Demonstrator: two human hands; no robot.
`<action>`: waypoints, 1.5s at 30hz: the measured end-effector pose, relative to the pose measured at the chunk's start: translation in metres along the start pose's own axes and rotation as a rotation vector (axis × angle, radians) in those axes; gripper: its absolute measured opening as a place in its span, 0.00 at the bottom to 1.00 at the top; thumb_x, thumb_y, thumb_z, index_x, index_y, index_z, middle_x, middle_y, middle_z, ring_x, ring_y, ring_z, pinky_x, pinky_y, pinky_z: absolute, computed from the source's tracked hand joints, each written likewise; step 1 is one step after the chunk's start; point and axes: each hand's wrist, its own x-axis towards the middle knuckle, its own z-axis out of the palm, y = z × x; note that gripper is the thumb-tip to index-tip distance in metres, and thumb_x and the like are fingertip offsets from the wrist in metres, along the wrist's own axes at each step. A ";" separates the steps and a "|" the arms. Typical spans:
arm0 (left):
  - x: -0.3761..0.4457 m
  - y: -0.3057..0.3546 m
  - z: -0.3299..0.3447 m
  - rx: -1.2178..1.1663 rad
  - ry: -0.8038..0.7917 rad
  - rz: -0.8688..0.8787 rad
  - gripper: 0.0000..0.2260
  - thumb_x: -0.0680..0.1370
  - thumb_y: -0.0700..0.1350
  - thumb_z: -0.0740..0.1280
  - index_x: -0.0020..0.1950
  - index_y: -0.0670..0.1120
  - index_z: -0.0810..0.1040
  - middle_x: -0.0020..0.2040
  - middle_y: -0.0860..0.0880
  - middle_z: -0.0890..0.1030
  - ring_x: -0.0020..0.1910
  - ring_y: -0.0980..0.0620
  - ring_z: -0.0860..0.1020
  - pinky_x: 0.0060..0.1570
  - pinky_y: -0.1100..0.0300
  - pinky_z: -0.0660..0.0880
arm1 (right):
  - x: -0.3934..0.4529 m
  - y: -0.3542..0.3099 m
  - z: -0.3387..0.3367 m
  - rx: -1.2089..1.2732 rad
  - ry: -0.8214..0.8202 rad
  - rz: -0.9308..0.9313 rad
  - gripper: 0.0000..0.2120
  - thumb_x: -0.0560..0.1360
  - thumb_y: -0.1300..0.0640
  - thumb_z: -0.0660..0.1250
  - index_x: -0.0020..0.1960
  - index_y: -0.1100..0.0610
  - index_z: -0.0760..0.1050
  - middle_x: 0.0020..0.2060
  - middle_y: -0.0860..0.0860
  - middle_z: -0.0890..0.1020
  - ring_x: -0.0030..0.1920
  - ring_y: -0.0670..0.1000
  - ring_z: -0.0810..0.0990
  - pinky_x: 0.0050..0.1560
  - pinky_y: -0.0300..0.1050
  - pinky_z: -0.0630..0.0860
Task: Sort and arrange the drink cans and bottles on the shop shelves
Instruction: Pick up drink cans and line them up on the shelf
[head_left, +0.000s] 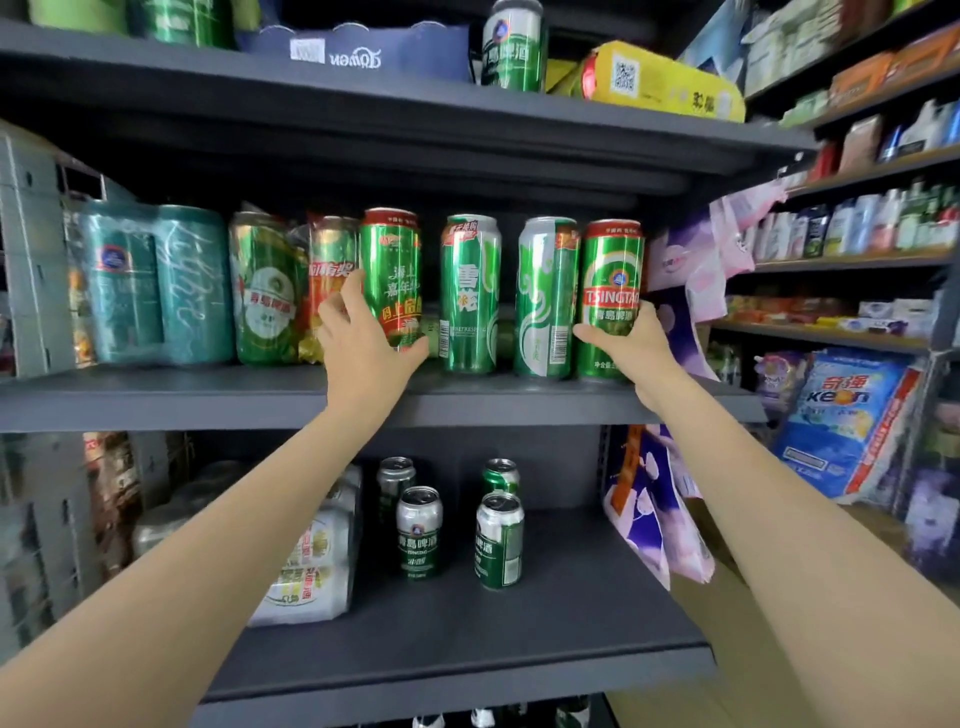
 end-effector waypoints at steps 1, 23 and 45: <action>0.003 0.000 0.000 -0.003 -0.021 -0.029 0.39 0.71 0.45 0.73 0.74 0.45 0.52 0.68 0.36 0.60 0.64 0.38 0.64 0.63 0.48 0.62 | 0.002 0.001 0.000 0.011 0.014 0.000 0.32 0.70 0.57 0.74 0.67 0.58 0.61 0.55 0.51 0.73 0.54 0.50 0.73 0.52 0.43 0.70; 0.026 -0.001 -0.008 -0.227 -0.237 -0.241 0.39 0.73 0.39 0.70 0.75 0.47 0.47 0.67 0.42 0.69 0.52 0.47 0.73 0.52 0.54 0.70 | -0.033 -0.040 0.030 -0.219 0.248 -0.475 0.28 0.72 0.54 0.72 0.65 0.61 0.64 0.61 0.55 0.68 0.59 0.49 0.68 0.56 0.37 0.63; 0.053 -0.084 -0.071 0.045 -0.039 -0.298 0.38 0.72 0.42 0.72 0.74 0.46 0.51 0.65 0.36 0.68 0.59 0.36 0.71 0.60 0.41 0.69 | -0.046 -0.089 0.181 -0.121 -0.260 -0.203 0.53 0.70 0.65 0.73 0.76 0.50 0.35 0.72 0.60 0.59 0.68 0.55 0.67 0.64 0.47 0.66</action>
